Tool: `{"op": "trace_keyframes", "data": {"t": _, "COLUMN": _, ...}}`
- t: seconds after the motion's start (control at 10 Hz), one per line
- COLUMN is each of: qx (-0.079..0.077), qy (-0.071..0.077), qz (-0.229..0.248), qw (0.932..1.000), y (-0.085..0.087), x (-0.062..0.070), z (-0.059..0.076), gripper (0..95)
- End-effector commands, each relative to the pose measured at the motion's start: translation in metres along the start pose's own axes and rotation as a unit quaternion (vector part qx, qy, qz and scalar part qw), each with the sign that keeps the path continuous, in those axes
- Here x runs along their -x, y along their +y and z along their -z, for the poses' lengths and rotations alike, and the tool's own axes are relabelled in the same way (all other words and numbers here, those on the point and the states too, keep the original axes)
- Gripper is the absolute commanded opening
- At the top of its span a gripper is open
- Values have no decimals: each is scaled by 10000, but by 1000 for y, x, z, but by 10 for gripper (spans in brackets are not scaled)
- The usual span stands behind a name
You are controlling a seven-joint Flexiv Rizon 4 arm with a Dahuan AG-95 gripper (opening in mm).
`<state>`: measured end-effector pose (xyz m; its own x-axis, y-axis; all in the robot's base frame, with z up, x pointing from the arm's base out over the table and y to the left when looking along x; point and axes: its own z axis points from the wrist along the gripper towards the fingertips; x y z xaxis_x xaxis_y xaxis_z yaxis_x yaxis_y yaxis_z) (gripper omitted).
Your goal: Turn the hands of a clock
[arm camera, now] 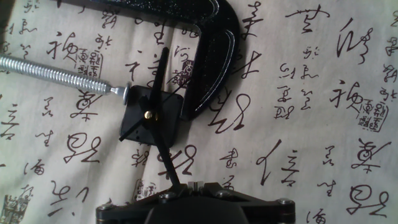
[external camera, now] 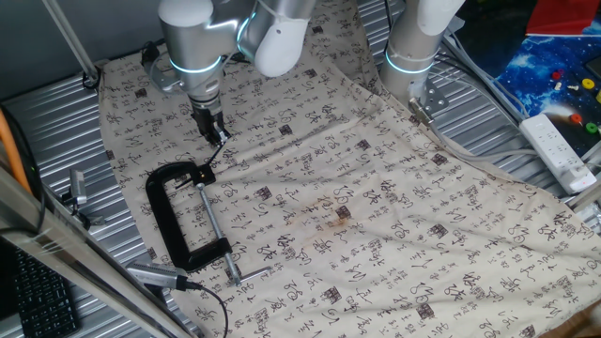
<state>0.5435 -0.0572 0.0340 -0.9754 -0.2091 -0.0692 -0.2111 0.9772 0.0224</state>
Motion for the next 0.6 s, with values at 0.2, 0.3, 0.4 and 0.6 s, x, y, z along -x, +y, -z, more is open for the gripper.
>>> {"op": "trace_keyframes", "data": {"t": 0.2, "qx": -13, "qy": -1, "qz": -20, "qw": 10000, "y": 2, "x": 0, "z": 0, "gripper": 0}}
{"op": "trace_keyframes", "data": {"t": 0.3, "qx": -16, "qy": -4, "qz": -31, "qw": 10000, "y": 3, "x": 0, "z": 0, "gripper": 0}}
{"op": "trace_keyframes", "data": {"t": 0.4, "qx": -16, "qy": -6, "qz": -48, "qw": 10000, "y": 5, "x": 0, "z": 0, "gripper": 0}}
{"op": "trace_keyframes", "data": {"t": 0.6, "qx": -17, "qy": -7, "qz": -64, "qw": 10000, "y": 8, "x": 1, "z": 0, "gripper": 0}}
